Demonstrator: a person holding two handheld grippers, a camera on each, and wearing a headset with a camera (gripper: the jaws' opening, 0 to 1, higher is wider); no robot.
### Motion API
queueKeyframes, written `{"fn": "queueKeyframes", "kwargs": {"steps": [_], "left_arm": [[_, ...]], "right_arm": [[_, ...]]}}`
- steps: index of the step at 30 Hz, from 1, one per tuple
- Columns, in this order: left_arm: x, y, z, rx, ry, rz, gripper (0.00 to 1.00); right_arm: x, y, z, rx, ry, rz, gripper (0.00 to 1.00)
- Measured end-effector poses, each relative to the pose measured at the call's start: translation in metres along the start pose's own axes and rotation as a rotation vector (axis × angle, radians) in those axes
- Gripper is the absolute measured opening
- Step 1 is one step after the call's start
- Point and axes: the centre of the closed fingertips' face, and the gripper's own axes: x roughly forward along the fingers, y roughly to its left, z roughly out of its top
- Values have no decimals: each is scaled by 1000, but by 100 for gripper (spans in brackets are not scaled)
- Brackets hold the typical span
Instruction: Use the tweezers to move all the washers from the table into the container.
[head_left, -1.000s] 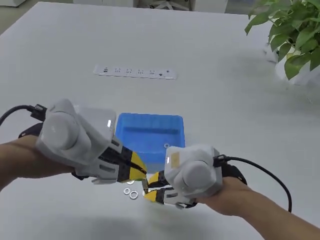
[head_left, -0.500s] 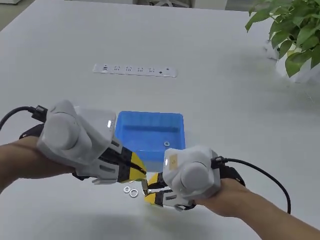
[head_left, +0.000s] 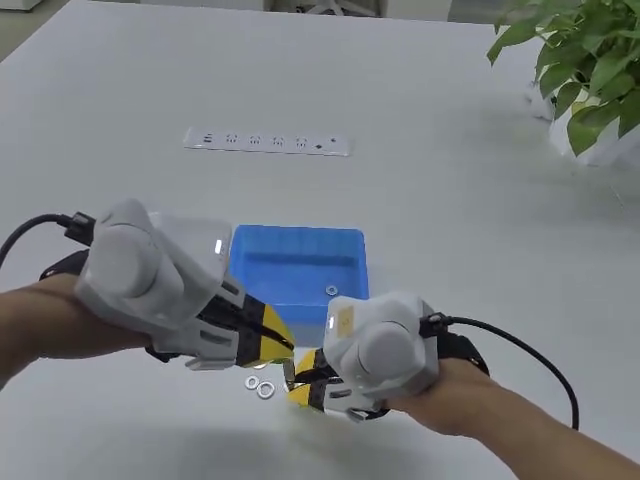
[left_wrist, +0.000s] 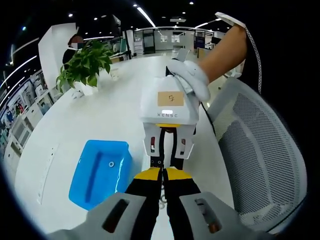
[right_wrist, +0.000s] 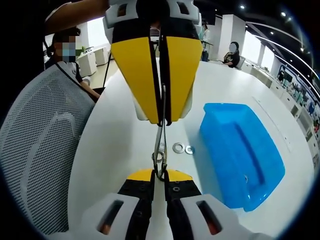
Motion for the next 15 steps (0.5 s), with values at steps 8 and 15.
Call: {"fn": "queueKeyframes", "kwargs": {"steps": [8,15], "left_arm": [[-1,-1,0,2,8,-6,5],[-4,-1,4,-1,3,-12,5]], "right_arm": [[0,1,0,-5,3,1,9],[-6,0,2,-15,3,-7,9]]}}
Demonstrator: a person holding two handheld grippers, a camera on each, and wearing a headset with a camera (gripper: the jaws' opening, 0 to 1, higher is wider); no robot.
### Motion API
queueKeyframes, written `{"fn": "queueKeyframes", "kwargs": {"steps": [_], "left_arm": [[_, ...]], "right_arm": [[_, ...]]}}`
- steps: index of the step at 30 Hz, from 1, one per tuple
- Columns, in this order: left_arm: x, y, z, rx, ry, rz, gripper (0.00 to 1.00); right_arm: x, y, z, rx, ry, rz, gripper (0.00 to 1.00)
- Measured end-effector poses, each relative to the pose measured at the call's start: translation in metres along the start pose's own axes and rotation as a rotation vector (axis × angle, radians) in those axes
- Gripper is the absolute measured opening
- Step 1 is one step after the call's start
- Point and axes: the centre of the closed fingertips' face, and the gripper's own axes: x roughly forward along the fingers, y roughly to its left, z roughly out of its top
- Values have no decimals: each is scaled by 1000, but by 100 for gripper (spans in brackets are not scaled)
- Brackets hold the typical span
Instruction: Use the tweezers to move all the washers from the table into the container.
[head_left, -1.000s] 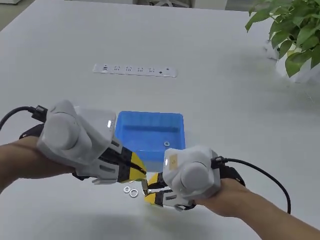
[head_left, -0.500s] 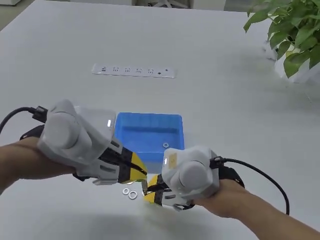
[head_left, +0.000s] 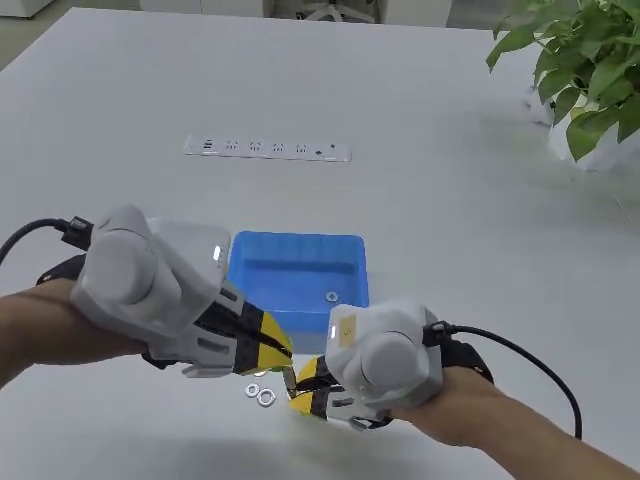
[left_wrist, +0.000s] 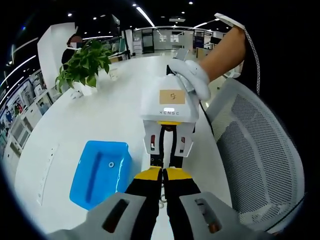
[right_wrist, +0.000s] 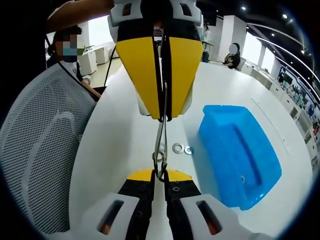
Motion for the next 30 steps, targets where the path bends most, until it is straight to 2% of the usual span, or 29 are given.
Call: {"fn": "queueKeyframes", "kwargs": {"steps": [15,30], "left_arm": [[-16,10,24,39,-14,14,5],[-27,29,43,70,-38,24,5]], "right_arm": [[-22,-14,18,-20,-12,-34,9],[-39,-38,30,-11,-20,-74,9]]}}
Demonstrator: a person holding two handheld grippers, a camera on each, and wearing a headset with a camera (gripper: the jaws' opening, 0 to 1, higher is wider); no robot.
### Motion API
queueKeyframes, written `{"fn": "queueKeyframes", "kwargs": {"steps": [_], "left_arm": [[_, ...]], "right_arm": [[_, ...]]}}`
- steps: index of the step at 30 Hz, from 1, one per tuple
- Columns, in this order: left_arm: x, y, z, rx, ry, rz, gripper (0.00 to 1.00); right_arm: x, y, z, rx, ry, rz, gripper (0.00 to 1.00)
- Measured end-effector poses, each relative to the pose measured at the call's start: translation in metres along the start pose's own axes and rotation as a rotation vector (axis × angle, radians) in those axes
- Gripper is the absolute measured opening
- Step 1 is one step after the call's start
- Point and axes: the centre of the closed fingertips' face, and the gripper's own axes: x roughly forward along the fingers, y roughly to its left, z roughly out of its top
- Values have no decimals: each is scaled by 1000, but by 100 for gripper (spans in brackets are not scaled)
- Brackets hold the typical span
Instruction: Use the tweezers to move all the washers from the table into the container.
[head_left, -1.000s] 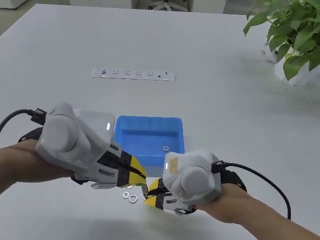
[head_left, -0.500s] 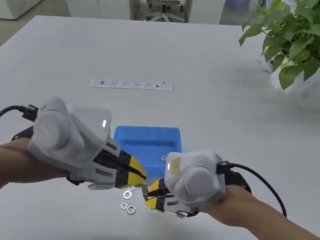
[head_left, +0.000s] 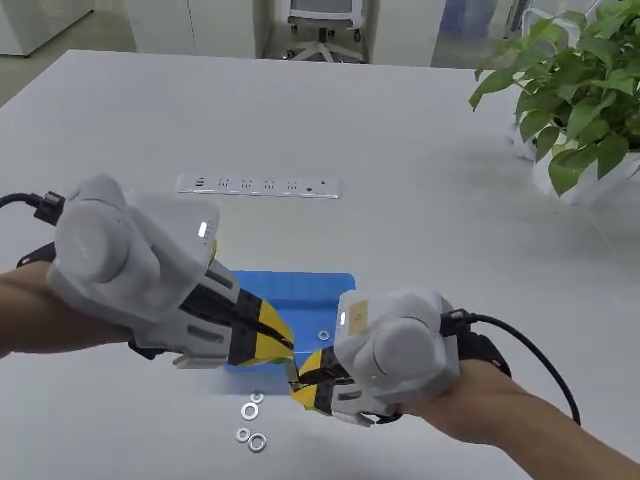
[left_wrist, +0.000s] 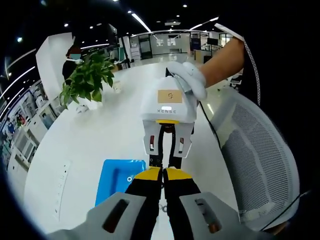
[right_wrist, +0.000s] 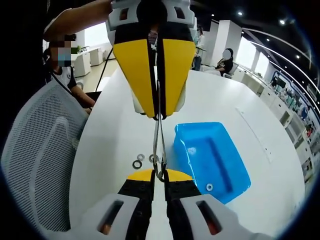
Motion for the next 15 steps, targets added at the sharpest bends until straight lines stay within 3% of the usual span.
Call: {"fn": "queueKeyframes", "kwargs": {"steps": [15], "left_arm": [[-2,32,10,42,4,12,5]], "right_arm": [[-7,-37,6,-6,-5,-51,9]]}}
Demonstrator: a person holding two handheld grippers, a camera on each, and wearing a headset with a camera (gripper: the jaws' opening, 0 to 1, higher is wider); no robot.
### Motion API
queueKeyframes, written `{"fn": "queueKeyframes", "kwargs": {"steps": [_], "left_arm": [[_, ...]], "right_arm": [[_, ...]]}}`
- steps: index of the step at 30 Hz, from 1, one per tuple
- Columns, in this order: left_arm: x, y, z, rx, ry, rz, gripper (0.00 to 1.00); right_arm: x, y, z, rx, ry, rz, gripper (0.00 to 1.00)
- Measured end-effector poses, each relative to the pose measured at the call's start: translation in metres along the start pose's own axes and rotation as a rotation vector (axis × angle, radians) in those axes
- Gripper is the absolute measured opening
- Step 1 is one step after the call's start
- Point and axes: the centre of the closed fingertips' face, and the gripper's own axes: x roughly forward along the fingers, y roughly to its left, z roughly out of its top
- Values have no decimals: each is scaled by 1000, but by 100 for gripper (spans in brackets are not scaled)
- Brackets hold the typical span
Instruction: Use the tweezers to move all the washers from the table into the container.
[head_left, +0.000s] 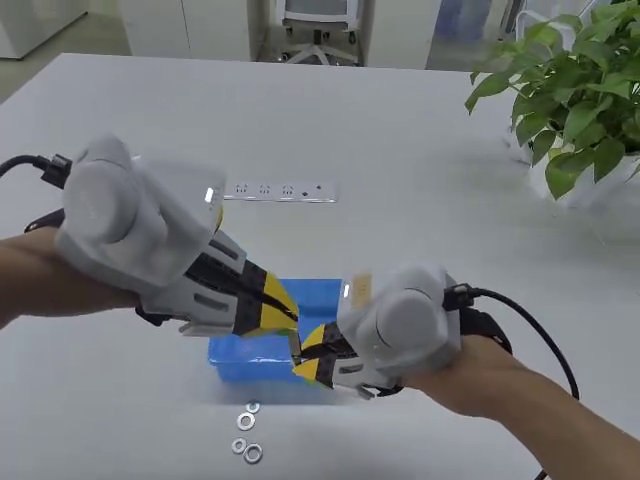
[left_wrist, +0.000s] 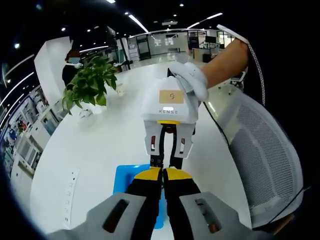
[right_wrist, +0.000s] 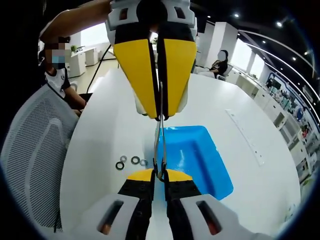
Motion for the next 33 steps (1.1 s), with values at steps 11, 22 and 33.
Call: {"fn": "queueKeyframes", "kwargs": {"steps": [11,22,33], "left_arm": [[7,21,-4,12,13,-1,5],[20,36,-20,-4,29,-11,5],[40,46,-38,-28,45,-23,5]], "right_arm": [[6,-22,-4,9,-1,-10,9],[21,-36,-17,20,18,6,10],[38,-44,-38,51,45,40,10]]}}
